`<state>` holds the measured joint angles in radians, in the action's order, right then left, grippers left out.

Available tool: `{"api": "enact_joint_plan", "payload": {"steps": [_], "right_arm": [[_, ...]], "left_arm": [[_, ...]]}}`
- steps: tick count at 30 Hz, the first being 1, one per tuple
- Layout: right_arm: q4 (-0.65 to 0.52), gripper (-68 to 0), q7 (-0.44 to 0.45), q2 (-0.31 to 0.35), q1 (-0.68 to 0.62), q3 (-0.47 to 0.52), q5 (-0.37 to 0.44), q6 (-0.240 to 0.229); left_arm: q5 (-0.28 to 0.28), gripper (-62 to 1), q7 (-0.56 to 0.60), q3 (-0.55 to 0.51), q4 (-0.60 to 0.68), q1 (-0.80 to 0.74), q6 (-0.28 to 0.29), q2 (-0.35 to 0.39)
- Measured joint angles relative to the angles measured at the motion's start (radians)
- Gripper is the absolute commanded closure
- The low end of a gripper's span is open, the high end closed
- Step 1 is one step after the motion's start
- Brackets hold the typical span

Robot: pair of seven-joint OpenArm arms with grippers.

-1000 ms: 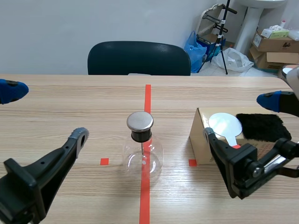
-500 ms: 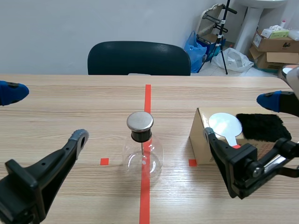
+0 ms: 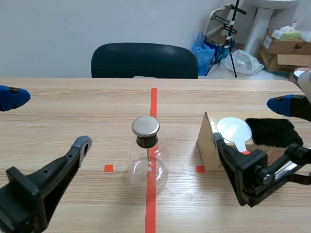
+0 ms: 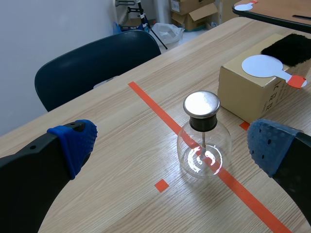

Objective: Do the electroscope experiment

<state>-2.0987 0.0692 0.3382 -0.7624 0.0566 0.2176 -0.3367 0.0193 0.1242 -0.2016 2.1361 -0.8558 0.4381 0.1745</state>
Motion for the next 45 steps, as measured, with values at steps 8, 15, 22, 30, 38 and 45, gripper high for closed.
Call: {"api": "enact_joint_plan", "payload": {"steps": [8,15,22,30,38,45], "right_arm": [[0.000,-67.9,0.000,0.000,0.000,0.000,0.000,0.000],[0.000,-67.9,0.000,0.000,0.000,0.000,0.000,0.000],[0.000,-67.9,0.000,0.000,0.000,0.000,0.000,0.000],[0.000,-67.9,0.000,0.000,0.000,0.000,0.000,0.000],[0.000,-67.9,0.000,0.000,0.000,0.000,0.000,0.000],[0.000,-67.9,0.000,0.000,0.000,0.000,0.000,0.000]], "left_arm": [[0.000,-62.3,0.000,0.000,0.000,0.000,0.000,0.000],[0.000,-62.3,-0.001,0.000,0.000,0.000,0.000,0.000],[0.000,-62.3,-0.001,0.000,0.000,0.000,0.000,0.000],[-0.011,-62.3,-0.001,0.000,0.000,0.000,0.000,0.000],[-0.015,-62.3,-0.001,0.000,0.000,0.000,0.000,0.000],[-0.015,-62.3,-0.001,0.000,0.000,0.000,0.000,0.000]]}}
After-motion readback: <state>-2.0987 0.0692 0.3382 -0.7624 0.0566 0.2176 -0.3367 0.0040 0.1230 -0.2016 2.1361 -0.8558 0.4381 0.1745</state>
